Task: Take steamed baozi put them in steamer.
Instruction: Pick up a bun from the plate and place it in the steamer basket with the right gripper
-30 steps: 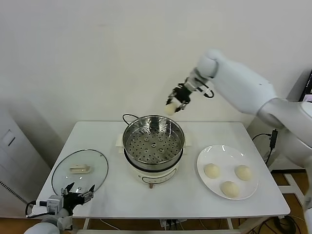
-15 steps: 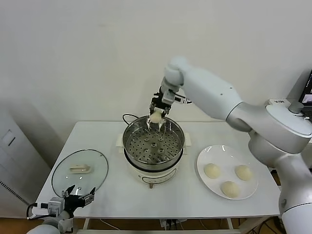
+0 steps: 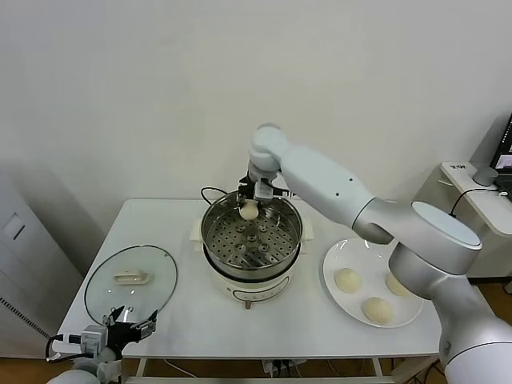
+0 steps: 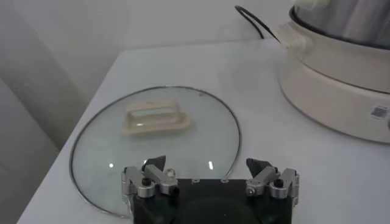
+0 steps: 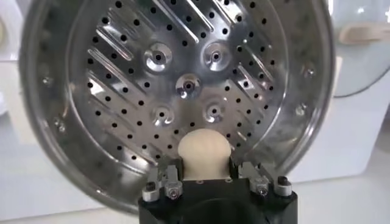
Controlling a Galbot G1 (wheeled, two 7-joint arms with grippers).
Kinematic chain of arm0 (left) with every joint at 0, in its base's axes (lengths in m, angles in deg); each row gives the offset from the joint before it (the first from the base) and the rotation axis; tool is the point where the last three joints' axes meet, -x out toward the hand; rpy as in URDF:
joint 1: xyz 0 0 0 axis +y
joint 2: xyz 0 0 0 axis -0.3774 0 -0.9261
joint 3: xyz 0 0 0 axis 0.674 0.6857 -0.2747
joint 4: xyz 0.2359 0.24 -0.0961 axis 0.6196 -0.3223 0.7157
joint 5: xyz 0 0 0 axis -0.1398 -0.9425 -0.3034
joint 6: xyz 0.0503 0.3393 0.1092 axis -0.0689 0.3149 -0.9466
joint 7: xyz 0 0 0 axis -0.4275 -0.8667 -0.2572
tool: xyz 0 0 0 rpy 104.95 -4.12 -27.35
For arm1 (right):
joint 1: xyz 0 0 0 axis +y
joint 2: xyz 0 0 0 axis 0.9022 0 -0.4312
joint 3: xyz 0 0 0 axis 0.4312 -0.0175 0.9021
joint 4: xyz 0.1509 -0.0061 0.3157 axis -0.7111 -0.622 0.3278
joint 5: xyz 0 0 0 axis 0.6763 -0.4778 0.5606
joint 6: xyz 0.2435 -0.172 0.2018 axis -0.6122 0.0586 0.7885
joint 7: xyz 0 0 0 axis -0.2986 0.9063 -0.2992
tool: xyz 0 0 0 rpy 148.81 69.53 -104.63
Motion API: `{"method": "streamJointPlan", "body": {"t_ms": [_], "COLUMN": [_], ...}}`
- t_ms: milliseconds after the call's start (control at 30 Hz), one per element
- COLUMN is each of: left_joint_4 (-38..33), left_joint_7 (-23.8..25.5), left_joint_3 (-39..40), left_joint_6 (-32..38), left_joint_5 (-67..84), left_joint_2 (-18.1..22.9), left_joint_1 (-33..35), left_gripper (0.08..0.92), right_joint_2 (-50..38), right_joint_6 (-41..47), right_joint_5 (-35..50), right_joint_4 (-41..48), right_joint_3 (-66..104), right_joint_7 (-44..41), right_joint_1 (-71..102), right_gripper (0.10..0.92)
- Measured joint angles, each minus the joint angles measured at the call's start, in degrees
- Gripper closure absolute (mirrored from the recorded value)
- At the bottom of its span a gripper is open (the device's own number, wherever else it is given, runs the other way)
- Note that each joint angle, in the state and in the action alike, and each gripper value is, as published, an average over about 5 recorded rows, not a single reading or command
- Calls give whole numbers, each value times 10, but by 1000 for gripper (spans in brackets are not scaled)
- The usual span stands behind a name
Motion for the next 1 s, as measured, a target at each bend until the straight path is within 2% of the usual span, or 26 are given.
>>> {"method": "streamJointPlan", "body": {"t_ms": [200,300,633,733,1000], "left_joint_4": [1,1,1,0,-5], "left_joint_7": [0,0,0,0,0], "left_joint_3": [0,0,1,2,1], "left_joint_6": [1,1,1,1,0], "left_joint_5": [0,0,0,0,-1], "left_joint_2": [0,0,-1,0,0], "left_joint_1": [2,2,1,2,3], "left_gripper": [177,177,177,177,177], "right_joint_2": [-1,-1,-9,-12,-29], "right_joint_6": [0,0,0,0,0], "right_joint_5": [-30,-43,-56,-45,47], "right_joint_4": [-3,-4,-14,-14,1], "right_joint_3": [9,14,20,20,6], "right_joint_7": [7,13,25,22,-7], "right_joint_1": [19,26,33,27,-27], "right_gripper": [555,518,256,212,203]}}
